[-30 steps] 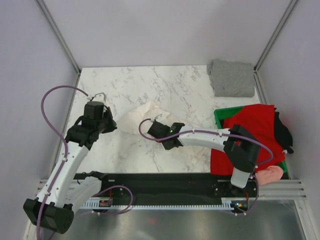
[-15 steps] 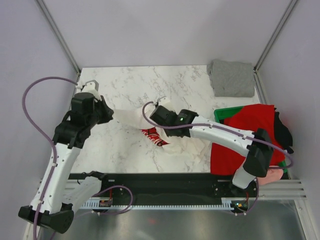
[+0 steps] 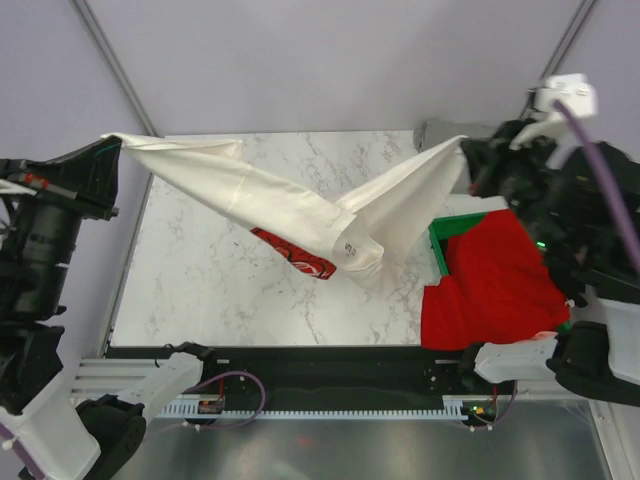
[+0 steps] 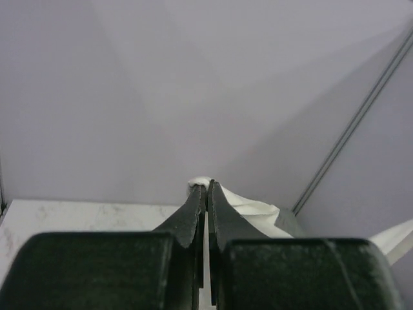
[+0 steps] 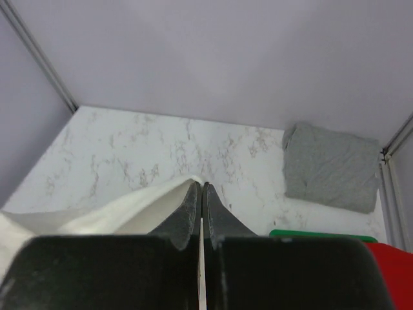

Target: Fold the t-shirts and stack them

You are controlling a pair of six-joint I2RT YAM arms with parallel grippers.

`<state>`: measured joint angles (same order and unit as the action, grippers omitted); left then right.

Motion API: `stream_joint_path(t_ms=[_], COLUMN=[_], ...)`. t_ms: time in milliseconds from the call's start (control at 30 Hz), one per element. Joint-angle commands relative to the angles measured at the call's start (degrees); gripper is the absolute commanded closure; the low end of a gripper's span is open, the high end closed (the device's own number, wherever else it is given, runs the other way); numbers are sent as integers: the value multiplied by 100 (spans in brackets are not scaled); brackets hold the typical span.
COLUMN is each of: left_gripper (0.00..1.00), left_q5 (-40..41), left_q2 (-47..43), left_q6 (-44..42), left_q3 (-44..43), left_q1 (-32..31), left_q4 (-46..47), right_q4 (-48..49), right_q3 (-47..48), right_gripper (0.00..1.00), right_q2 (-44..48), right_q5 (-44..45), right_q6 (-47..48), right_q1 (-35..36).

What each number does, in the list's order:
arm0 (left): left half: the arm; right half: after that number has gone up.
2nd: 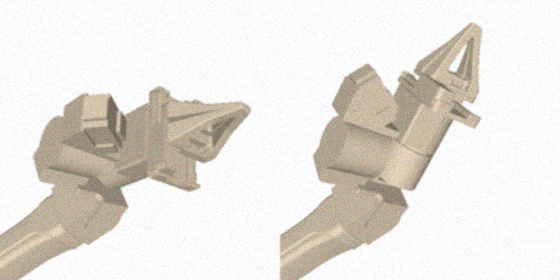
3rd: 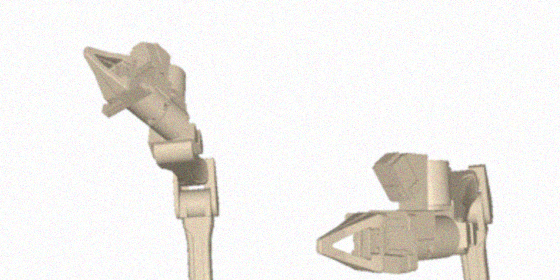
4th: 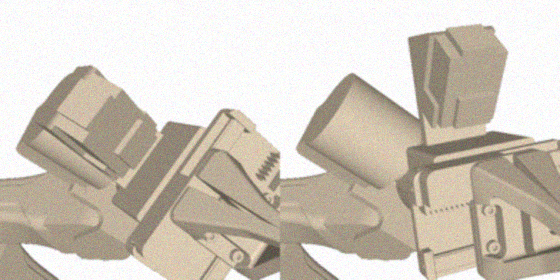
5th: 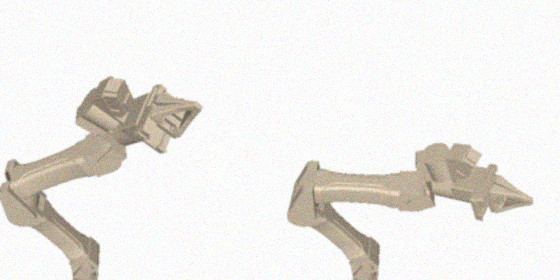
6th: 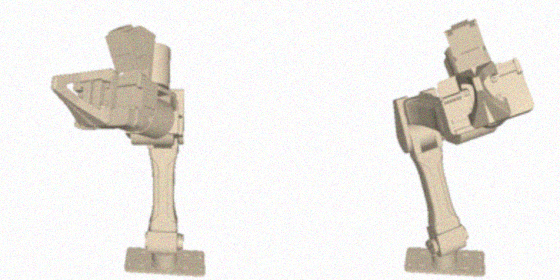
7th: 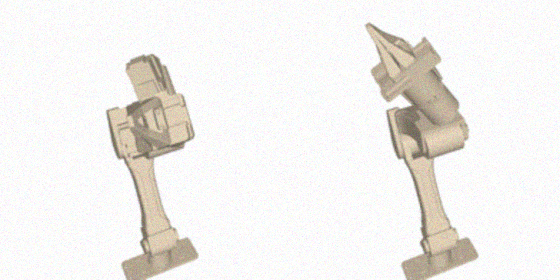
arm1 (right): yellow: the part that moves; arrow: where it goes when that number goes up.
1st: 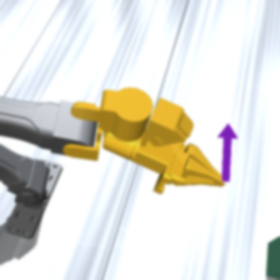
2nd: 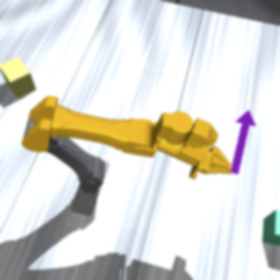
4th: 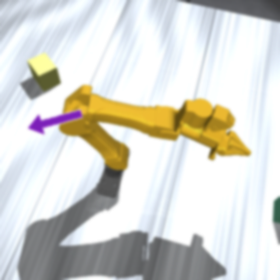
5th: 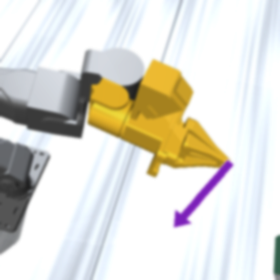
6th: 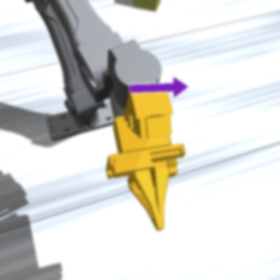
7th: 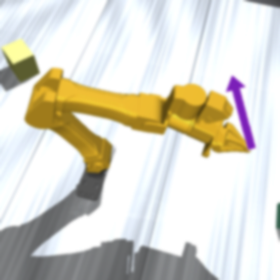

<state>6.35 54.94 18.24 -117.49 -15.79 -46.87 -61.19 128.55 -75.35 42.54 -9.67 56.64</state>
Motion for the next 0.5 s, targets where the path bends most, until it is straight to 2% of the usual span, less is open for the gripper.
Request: stream_joint_path(t_ms=[0,67,200,467], left_gripper=[98,98,98,97], left_q5=[-98,-213,-169,-257], left_q2=[-88,-255,-536,-721], left_q6=[-470,-540,-716,-559], left_q3=[-528,-660,-898,-1399], left_q1=[-12,-12,-29,-56], left_q4=[449,670,1118,1259], right_q4=[387,792,951,1030], right_q3=[-136,-303,-77,-198], right_gripper=[100,100,100,100], right_q2=[1009,1399,1979,2517], right_q5=[386,421,571,-658], right_q6=[571,694,809,826], right_q1=[5,-4,-4,-337])
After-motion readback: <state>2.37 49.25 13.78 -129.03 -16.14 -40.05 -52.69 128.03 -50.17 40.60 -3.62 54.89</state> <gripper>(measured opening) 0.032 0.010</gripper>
